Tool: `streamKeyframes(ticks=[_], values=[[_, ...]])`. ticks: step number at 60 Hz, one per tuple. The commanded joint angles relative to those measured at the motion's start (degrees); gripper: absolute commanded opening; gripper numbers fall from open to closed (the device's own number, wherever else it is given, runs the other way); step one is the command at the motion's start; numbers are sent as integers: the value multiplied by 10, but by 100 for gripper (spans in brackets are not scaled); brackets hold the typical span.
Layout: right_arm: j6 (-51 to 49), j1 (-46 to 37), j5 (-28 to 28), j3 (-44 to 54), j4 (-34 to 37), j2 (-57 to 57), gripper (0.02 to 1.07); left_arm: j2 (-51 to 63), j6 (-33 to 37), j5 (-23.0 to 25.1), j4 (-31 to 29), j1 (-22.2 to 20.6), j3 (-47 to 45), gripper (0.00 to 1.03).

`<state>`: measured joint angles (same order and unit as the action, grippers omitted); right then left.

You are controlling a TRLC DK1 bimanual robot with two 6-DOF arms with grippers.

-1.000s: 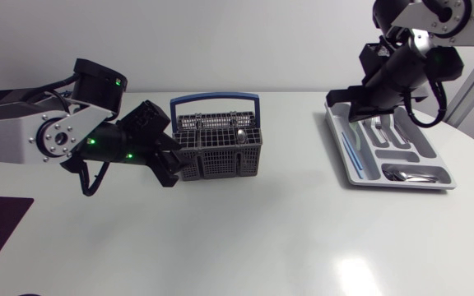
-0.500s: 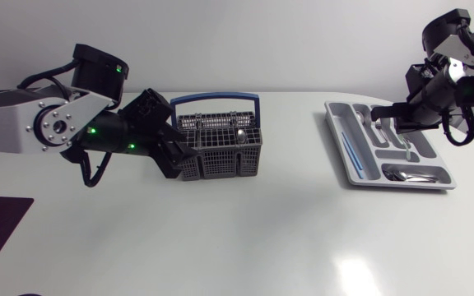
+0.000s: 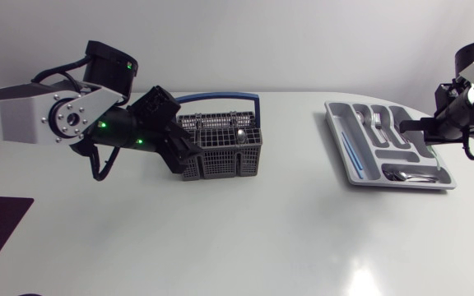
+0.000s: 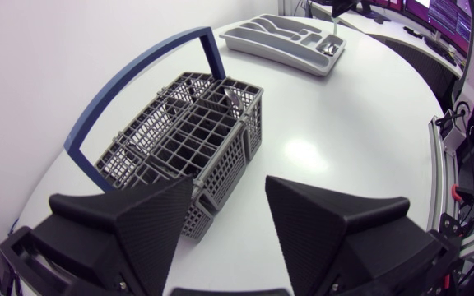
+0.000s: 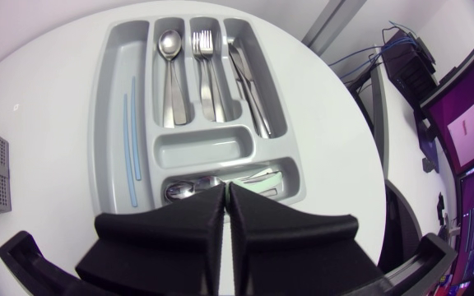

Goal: Unload the cutlery basket into the drawer organizer.

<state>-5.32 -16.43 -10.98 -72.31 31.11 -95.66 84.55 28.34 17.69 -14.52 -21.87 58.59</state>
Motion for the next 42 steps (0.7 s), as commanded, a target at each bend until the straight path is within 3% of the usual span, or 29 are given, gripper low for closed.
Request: streamKeyframes(ticks=[1, 28, 36, 42], values=[[-13, -6, -4, 17, -13, -18, 8, 11, -2, 3, -4, -5, 22, 63], [-3, -9, 18, 23, -47, -76, 9, 13, -7, 3, -14, -13, 29, 63], [2, -4, 25, 24, -52, -90, 28, 18, -19, 5, -24, -16, 40, 63], [8, 3, 32, 33, -59, -89, 29, 20, -33, 25, -44, -13, 55, 63]])
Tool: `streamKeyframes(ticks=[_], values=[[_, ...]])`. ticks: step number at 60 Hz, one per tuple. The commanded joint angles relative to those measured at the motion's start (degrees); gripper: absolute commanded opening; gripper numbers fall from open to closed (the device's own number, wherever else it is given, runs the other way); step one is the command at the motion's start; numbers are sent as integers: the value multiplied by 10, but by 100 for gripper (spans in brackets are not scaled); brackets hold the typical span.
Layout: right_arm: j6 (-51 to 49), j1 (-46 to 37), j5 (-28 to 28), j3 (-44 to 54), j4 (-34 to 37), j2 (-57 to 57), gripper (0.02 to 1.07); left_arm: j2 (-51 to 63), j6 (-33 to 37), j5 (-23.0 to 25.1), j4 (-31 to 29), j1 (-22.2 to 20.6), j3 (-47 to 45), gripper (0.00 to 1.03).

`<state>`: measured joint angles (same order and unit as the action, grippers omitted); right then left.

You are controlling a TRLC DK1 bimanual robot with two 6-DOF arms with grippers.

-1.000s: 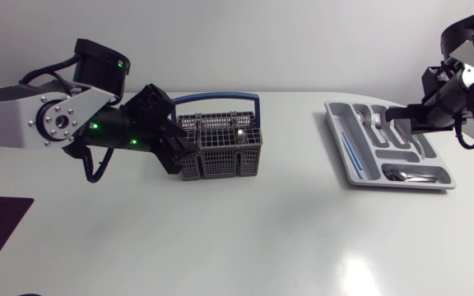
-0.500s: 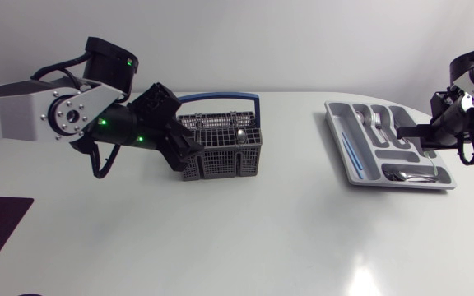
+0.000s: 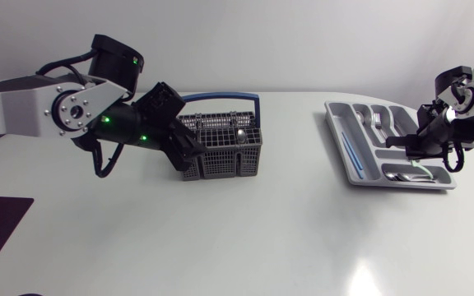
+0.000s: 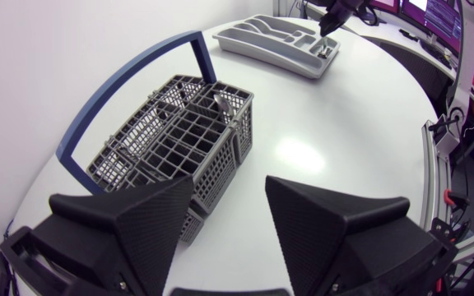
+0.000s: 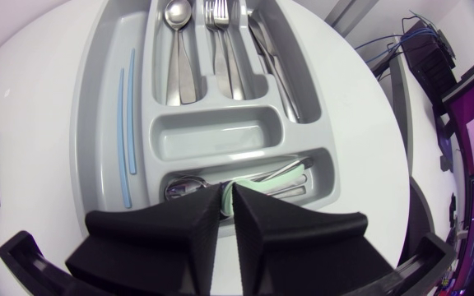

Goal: Unload the cutlery basket into the drawer organizer.

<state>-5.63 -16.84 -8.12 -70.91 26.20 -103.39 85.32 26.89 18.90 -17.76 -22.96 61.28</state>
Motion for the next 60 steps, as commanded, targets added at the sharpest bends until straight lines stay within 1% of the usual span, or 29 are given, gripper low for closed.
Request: streamKeyframes(ticks=[1, 4, 6, 7, 13, 17, 21, 33, 42, 52, 54, 57, 60], values=[[11, 8, 4, 21, -11, -10, 31, 13, -20, 15, -14, -2, 31, 63], [11, 11, 6, 25, -13, -8, 47, 16, -29, 20, -22, -1, 38, 63], [11, 14, 6, 29, -13, -7, 59, 16, -33, 24, -25, 0, 41, 63], [11, 15, 7, 31, -14, -6, 62, 16, -34, 24, -29, 0, 44, 63], [12, 21, 19, 37, -16, 6, 62, 18, -47, 26, -37, -3, 52, 63], [13, 28, 25, 44, -15, 21, 70, 18, -54, 29, -43, -5, 57, 63], [14, 33, 41, 53, -15, 42, 74, 20, -65, 29, -47, -6, 62, 63], [22, 61, 82, 77, -11, 110, 75, 31, -96, 36, -74, -6, 91, 63], [27, 96, 102, 87, 8, 148, 86, 44, -127, 40, -114, -8, 122, 63], [40, 134, 130, 88, 26, 173, 86, 58, -172, 45, -136, -8, 145, 63], [40, 144, 132, 88, 29, 178, 87, 62, -179, 47, -142, -8, 150, 63], [40, 162, 131, 88, 36, 182, 90, 66, -190, 50, -152, -8, 158, 63], [41, 178, 132, 90, 39, 186, 90, 75, -204, 50, -163, -8, 169, 63]])
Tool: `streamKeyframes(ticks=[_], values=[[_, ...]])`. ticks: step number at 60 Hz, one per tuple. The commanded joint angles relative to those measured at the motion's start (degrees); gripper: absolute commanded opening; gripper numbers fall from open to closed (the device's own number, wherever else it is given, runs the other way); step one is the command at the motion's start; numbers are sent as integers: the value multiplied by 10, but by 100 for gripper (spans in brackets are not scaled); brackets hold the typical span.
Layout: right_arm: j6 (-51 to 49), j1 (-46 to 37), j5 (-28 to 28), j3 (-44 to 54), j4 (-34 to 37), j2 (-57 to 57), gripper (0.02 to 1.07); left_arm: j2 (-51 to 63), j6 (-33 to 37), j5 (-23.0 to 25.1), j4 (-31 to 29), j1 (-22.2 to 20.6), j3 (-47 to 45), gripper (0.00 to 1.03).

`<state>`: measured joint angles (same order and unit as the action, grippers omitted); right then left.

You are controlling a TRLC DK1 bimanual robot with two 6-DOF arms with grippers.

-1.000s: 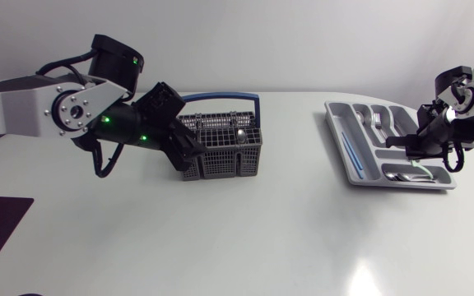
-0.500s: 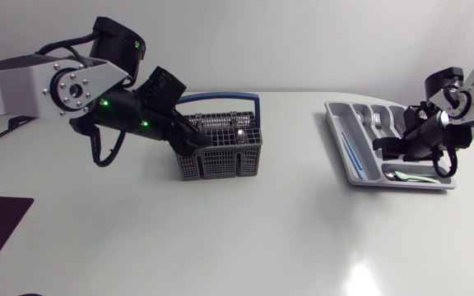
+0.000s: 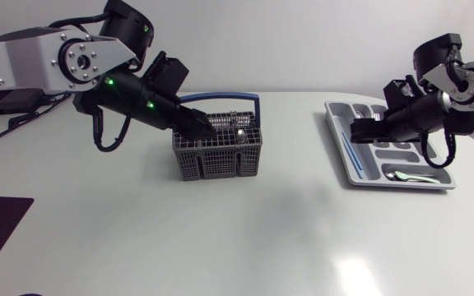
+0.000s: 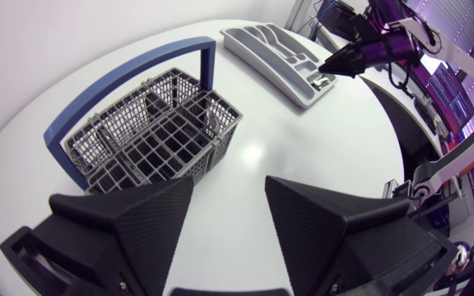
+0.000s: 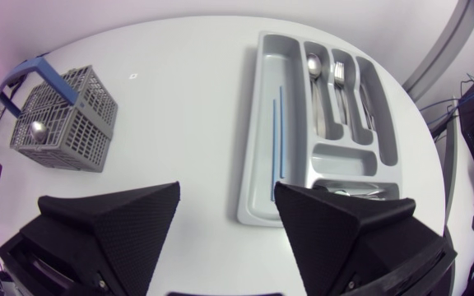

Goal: Unload the cutlery basket into the drawer organizer.

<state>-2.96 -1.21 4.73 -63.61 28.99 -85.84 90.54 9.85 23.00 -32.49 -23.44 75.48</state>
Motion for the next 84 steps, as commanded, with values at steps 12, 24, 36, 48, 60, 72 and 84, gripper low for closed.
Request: streamKeyframes(ticks=[12, 24, 36, 48, 60, 72, 84], values=[[26, 71, 15, 21, 8, 9, 89, 53, -68, 10, -58, 2, 65, 63], [31, 108, 18, 14, 3, -13, 89, 76, -102, 9, -89, -1, 98, 63], [35, 147, 27, 7, 2, -35, 89, 100, -127, 8, -107, -9, 128, 63], [34, 174, 39, -4, 0, -53, 90, 115, -129, -19, -111, -29, 153, 63], [34, 203, 42, -12, -5, -69, 90, 139, -117, -39, -96, -48, 165, 63], [33, 220, 46, -22, -5, -79, 89, 164, -108, -39, -81, -47, 185, 63], [14, 234, 68, -36, -7, -91, 89, 186, -83, -57, -64, -51, 202, 62]])
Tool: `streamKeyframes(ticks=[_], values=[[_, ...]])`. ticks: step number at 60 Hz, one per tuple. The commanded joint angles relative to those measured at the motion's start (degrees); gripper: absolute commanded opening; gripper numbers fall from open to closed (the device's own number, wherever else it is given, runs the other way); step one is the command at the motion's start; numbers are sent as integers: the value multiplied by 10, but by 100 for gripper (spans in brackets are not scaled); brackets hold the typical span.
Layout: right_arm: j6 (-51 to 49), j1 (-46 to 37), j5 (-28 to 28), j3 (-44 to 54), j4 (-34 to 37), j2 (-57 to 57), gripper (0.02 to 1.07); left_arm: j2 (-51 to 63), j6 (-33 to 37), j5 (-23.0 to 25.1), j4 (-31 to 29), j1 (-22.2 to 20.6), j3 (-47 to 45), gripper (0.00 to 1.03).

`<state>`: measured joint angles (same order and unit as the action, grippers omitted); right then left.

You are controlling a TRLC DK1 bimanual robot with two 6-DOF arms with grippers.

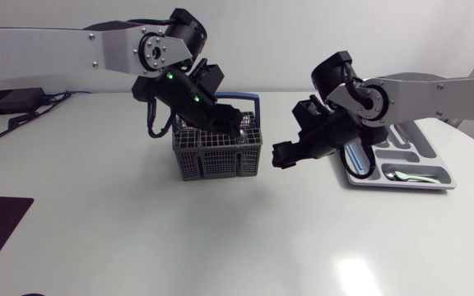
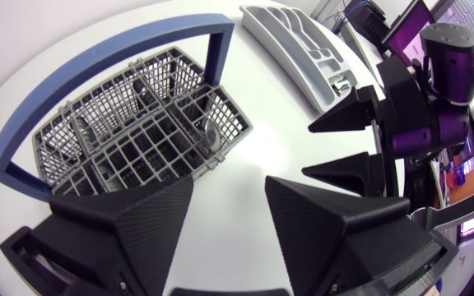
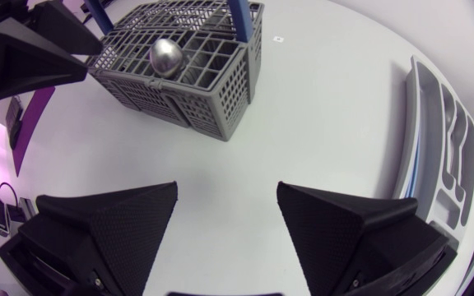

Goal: Unload the cutlery basket into the drawer organizer.

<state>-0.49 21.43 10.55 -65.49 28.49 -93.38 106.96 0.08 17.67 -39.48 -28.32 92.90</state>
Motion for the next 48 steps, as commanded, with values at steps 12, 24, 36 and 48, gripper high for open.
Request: streamKeyframes(ticks=[12, 24, 36, 48], values=[[-35, 7, 44, -33, -12, -32, 89, 42, 43, -3, 19, 0, 36, 62], [-56, 5, 57, -45, -24, -57, 90, 52, 53, -3, 34, 3, 38, 62], [-58, 4, 62, -51, -26, -68, 90, 64, 30, -2, 33, 3, 52, 55], [-59, 1, 62, -51, -27, -67, 90, 76, 8, -2, 30, 4, 61, 42]])
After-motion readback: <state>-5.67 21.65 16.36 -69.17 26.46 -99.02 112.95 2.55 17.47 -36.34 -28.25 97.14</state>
